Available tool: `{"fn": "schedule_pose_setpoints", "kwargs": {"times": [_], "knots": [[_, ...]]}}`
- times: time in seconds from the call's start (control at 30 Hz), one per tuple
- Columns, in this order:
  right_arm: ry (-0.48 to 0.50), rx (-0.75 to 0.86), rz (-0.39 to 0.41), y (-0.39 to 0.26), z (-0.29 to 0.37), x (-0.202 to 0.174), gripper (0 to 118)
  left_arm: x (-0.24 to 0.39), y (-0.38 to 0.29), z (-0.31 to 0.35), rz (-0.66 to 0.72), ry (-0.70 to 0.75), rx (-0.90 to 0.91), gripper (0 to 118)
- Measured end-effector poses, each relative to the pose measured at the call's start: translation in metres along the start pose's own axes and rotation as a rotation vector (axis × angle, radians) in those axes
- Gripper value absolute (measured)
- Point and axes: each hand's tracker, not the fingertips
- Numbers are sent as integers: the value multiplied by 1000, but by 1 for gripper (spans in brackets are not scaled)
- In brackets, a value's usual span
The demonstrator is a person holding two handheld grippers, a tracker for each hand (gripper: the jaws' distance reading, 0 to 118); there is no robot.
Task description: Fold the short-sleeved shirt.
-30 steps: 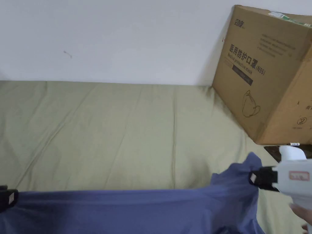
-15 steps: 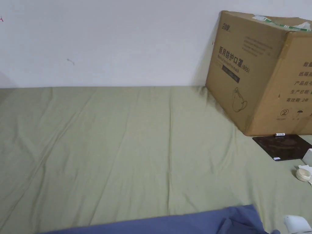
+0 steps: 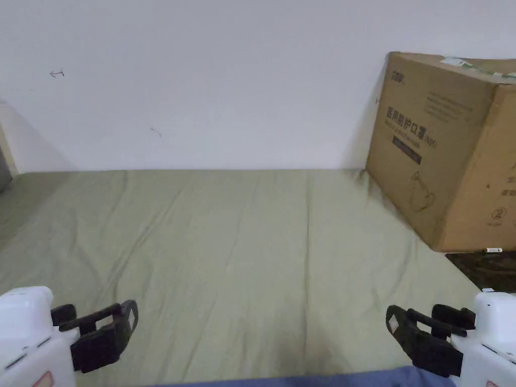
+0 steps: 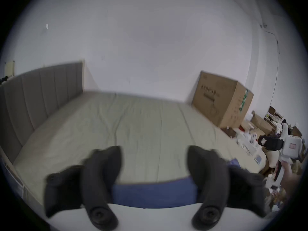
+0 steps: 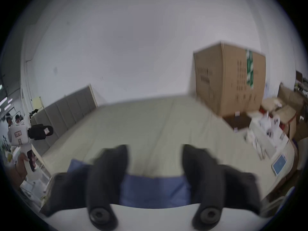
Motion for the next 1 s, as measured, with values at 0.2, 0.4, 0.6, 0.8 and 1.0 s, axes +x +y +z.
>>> {"fn": "schedule_pose_setpoints", "kwargs": {"times": [0.2,0.4,0.6,0.8,1.0], "knots": [[-31,255,-69,-3,13,-22,0,27,-9,18,-25,11,199,0],[-155,374,83,6,9,-40,0,38,-4,19,-50,68,271,0],[-140,387,89,15,0,-48,0,-10,18,1,-11,72,29,0],[-114,295,59,16,-10,-50,0,-154,-39,-65,626,-185,-664,2],[-115,193,-1,18,-15,-41,0,-211,-109,-72,762,-238,-754,117]]}}
